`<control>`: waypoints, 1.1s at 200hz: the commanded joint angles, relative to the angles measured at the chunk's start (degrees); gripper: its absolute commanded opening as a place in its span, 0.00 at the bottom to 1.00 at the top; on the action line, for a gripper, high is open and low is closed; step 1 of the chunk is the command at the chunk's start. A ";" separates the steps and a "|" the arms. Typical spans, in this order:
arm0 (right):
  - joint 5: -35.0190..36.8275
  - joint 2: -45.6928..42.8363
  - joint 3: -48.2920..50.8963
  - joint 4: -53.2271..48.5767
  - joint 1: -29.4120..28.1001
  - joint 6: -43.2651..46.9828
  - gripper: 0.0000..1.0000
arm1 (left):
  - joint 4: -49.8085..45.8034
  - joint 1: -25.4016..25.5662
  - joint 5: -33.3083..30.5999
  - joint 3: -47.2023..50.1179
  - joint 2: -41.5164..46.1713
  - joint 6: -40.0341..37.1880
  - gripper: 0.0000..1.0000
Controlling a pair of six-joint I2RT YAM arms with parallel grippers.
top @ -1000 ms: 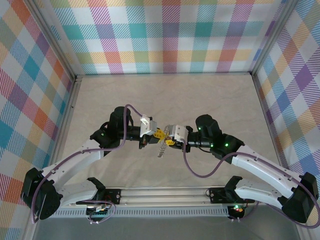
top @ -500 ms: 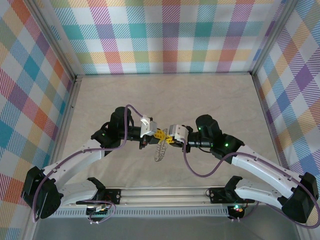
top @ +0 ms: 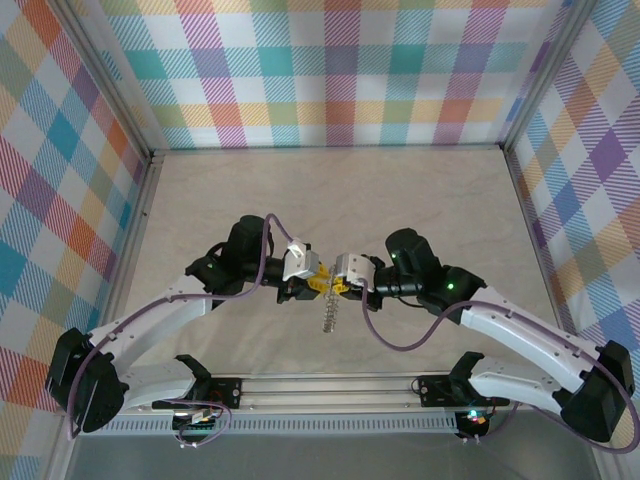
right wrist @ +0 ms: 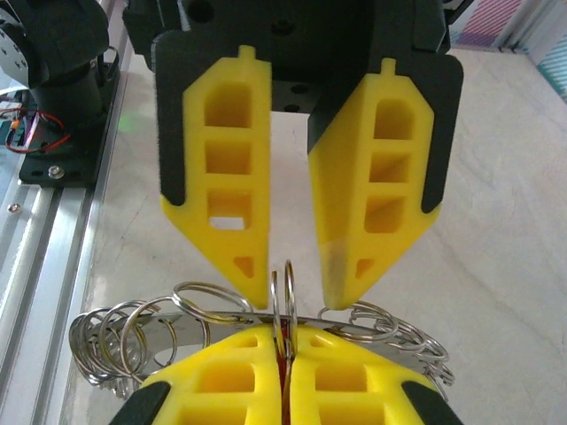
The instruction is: Put the keys on the keyring
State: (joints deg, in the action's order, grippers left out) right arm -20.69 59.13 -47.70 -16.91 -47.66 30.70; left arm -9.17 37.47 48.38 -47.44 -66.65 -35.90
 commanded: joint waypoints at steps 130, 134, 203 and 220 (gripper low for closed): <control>-0.68 3.01 -4.97 -3.91 -0.24 0.96 0.00 | -0.59 3.82 -3.83 -3.49 -0.88 -0.86 0.05; -0.59 2.86 -4.82 -3.72 -0.20 0.87 0.00 | -0.51 3.77 -3.89 -3.50 -0.92 -0.92 0.01; 0.90 -3.34 0.29 -2.87 -0.15 0.74 0.25 | 0.88 3.98 -1.53 -3.91 0.11 -0.66 0.00; 1.90 -5.34 1.01 -4.13 -0.15 0.94 0.27 | 3.01 4.01 -0.02 -3.09 0.57 -0.75 0.00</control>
State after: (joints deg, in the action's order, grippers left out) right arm -19.44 56.73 -48.14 -20.88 -47.64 30.89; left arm -9.98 40.53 44.66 -49.34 -67.09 -36.88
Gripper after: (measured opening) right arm 0.261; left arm 0.049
